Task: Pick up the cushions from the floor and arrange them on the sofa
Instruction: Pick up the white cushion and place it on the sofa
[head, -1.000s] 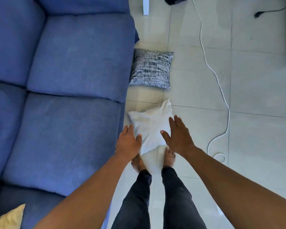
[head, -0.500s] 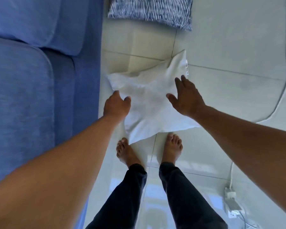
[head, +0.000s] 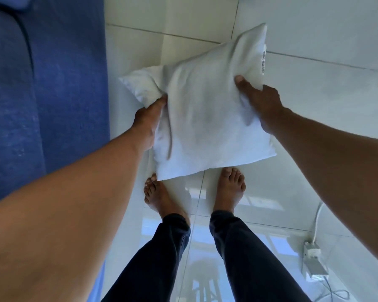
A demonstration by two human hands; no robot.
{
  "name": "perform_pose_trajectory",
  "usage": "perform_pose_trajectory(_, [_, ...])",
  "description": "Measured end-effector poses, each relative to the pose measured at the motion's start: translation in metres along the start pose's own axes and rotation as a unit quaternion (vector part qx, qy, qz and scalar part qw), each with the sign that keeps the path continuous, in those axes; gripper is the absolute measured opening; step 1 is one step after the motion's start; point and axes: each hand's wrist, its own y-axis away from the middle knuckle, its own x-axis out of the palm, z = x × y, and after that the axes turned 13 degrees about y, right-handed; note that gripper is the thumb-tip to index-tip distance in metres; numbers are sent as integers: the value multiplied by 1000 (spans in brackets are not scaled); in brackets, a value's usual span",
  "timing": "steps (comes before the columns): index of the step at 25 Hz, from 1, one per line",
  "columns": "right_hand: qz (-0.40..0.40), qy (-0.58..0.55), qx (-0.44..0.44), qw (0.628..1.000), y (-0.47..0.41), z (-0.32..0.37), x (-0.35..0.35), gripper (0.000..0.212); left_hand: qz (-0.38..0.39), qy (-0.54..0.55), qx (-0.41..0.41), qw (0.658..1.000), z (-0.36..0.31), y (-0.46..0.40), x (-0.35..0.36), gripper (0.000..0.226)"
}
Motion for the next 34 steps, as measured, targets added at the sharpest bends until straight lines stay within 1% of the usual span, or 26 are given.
perform_pose_trajectory(1, [-10,-6,-7,1000,14,3,-5,95,-8,-7,6,1000,-3,14,-1,98])
perform_pose_trajectory(2, [-16,-11,-10,1000,30,6,-12,98,-4,-12,14,1000,-7,36,-1,95])
perform_pose_trajectory(4, [-22,-14,-18,999,61,15,-29,103,-1,-12,29,999,-11,72,-6,77])
perform_pose_trajectory(5, [-22,-11,-25,999,79,21,-40,100,2,-12,34,999,-13,94,-10,67])
perform_pose_trajectory(7, [-14,0,-46,999,126,43,-67,84,-1,-8,50,999,-23,142,-20,52])
perform_pose_trajectory(9, [-16,8,-77,997,177,67,-99,75,0,6,70,998,-35,201,-33,43])
perform_pose_trajectory(10, [-17,6,-90,996,203,78,-115,75,4,17,78,997,-42,232,-41,44])
perform_pose_trajectory(11, [-19,3,-98,995,224,88,-128,76,10,27,85,996,-47,258,-47,49])
perform_pose_trajectory(13, [-17,0,-113,993,272,114,-153,80,19,36,101,994,-62,313,-64,68])
perform_pose_trajectory(14, [-13,-5,-122,992,297,127,-164,81,20,41,113,993,-71,340,-74,71])
perform_pose_trajectory(15, [-9,-12,-133,991,321,141,-173,81,19,52,126,990,-81,367,-84,70])
perform_pose_trajectory(16, [-4,-18,-143,990,342,154,-181,79,20,64,139,988,-90,390,-93,64])
perform_pose_trajectory(18, [7,-20,-164,986,385,179,-190,60,13,94,163,982,-106,433,-118,45])
perform_pose_trajectory(20, [15,-16,-188,982,419,199,-193,41,2,129,183,975,-116,461,-141,33])
perform_pose_trajectory(22, [17,14,-222,975,452,222,-189,38,-11,175,203,963,-124,488,-171,35])
perform_pose_trajectory(24, [28,53,-263,963,479,246,-175,37,-22,220,213,952,-127,508,-204,47])
perform_pose_trajectory(26, [50,89,-303,947,505,271,-153,30,-32,264,215,940,-122,521,-239,53])
perform_pose_trajectory(29, [82,139,-345,925,544,306,-109,38,-49,318,218,921,-112,534,-289,55])
perform_pose_trajectory(32, [104,184,-365,907,582,346,-53,25,-73,363,229,900,-111,536,-344,58])
perform_pose_trajectory(34, [122,201,-376,896,602,370,-12,24,-88,399,226,884,-114,531,-382,56])
